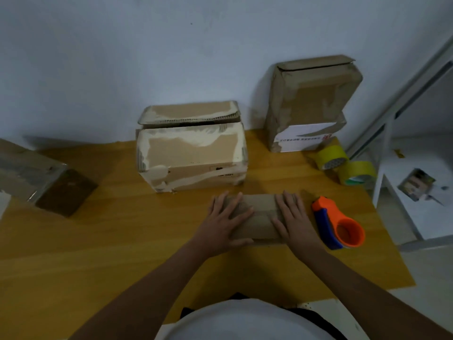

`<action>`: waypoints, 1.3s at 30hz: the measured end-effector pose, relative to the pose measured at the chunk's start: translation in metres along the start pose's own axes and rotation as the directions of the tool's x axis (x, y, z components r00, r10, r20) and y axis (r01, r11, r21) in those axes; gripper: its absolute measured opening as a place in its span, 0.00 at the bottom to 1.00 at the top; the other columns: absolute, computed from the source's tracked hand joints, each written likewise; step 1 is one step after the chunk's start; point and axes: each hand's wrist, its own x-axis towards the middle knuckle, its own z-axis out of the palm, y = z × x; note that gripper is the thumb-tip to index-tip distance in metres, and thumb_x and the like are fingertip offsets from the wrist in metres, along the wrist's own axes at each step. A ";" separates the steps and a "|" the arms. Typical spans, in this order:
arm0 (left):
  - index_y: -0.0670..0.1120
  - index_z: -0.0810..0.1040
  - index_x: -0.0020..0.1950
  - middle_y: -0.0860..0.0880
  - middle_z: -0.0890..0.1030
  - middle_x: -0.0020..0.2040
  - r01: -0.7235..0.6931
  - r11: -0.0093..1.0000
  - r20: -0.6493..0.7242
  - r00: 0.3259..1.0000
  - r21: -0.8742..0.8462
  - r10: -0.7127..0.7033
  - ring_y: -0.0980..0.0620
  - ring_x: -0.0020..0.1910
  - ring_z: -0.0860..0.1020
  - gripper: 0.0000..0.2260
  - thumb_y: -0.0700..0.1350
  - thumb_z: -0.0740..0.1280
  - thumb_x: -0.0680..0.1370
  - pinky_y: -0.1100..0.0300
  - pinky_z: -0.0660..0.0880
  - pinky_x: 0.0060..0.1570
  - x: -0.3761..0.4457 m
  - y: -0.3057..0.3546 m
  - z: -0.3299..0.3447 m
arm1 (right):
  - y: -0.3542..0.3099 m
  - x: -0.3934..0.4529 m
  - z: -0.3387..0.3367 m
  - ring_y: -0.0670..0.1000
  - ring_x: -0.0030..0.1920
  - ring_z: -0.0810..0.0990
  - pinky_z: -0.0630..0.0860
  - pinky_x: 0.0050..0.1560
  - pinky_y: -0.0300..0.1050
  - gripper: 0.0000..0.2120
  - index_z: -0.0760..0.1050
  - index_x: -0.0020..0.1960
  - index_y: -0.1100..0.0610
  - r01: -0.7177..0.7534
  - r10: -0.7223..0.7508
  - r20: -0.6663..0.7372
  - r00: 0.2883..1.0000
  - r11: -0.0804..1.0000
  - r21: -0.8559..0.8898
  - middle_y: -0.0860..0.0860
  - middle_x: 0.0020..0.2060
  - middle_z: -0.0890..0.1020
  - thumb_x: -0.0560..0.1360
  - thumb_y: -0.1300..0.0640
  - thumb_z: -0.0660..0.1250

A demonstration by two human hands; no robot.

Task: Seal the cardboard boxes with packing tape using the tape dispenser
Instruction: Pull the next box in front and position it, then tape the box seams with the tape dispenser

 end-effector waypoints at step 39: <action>0.62 0.54 0.78 0.49 0.45 0.81 0.035 0.994 -0.047 0.998 -0.103 -0.040 0.40 0.79 0.41 0.34 0.72 0.55 0.74 0.37 0.45 0.76 0.021 0.035 0.003 | 0.011 -0.017 -0.118 0.42 0.44 0.82 0.80 0.40 0.42 0.08 0.80 0.51 0.46 0.022 0.223 -0.221 0.949 0.654 0.756 0.40 0.44 0.83 0.74 0.45 0.70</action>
